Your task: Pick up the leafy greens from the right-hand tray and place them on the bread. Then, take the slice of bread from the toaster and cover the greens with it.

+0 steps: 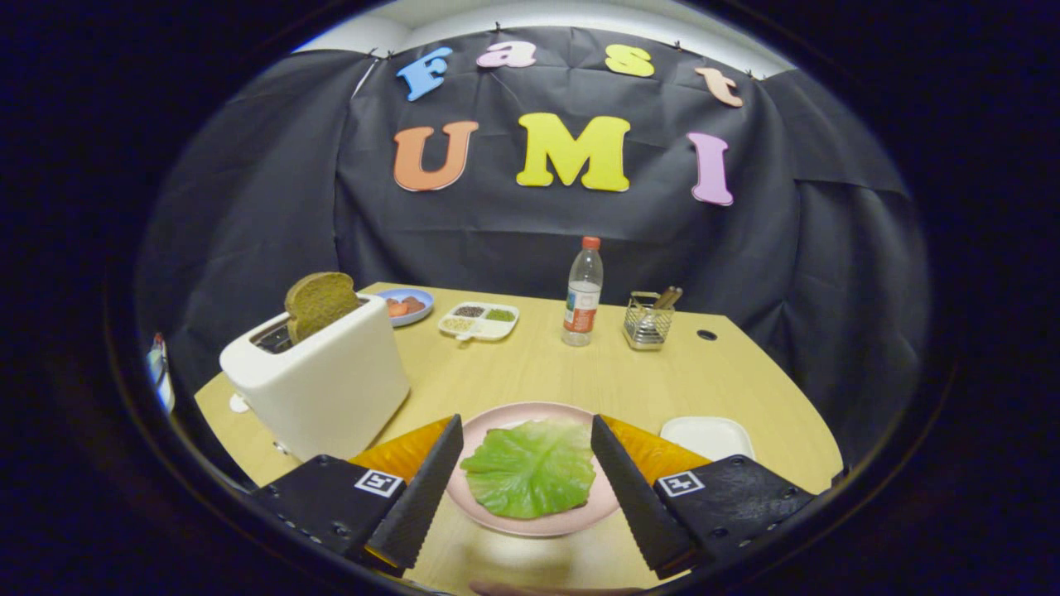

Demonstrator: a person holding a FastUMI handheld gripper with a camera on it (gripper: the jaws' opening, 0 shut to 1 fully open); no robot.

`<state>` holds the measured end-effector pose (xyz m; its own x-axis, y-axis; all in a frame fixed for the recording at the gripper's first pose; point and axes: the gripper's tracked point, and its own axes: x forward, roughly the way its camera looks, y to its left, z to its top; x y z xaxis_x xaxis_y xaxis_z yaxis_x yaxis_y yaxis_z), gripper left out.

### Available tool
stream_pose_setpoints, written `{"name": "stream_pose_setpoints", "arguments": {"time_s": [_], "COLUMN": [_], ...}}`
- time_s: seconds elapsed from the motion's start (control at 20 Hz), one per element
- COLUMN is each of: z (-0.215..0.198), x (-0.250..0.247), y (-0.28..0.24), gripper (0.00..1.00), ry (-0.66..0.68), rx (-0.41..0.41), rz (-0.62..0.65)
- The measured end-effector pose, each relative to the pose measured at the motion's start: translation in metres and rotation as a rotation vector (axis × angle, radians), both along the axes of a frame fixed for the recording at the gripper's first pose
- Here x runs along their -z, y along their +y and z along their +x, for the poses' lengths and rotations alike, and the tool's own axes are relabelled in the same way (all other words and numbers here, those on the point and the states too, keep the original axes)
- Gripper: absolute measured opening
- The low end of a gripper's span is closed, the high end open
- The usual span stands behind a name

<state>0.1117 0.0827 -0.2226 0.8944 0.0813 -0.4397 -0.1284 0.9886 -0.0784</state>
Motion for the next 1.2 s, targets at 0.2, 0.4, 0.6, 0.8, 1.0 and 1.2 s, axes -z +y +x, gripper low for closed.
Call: {"name": "stream_pose_setpoints", "arguments": {"time_s": [0.2, 0.4, 0.6, 0.8, 1.0, 1.2], "z": [-0.004, -0.002, 0.013, 0.038, 0.064, 0.086], "x": [-0.03, -0.057, -0.065, -0.069, -0.058, -0.044], "y": [0.046, 0.104, 0.152, 0.196, 0.216, 0.233], "gripper": [0.95, 0.95, 0.95, 0.95, 0.95, 0.86], "ry": [-0.041, -0.069, -0.042, -0.021, 0.026, 0.098], "rx": [-0.067, -0.133, -0.16, -0.178, -0.144, -0.108], "rz": [0.009, 0.052, 0.099, 0.141, 0.059, 0.038]}}
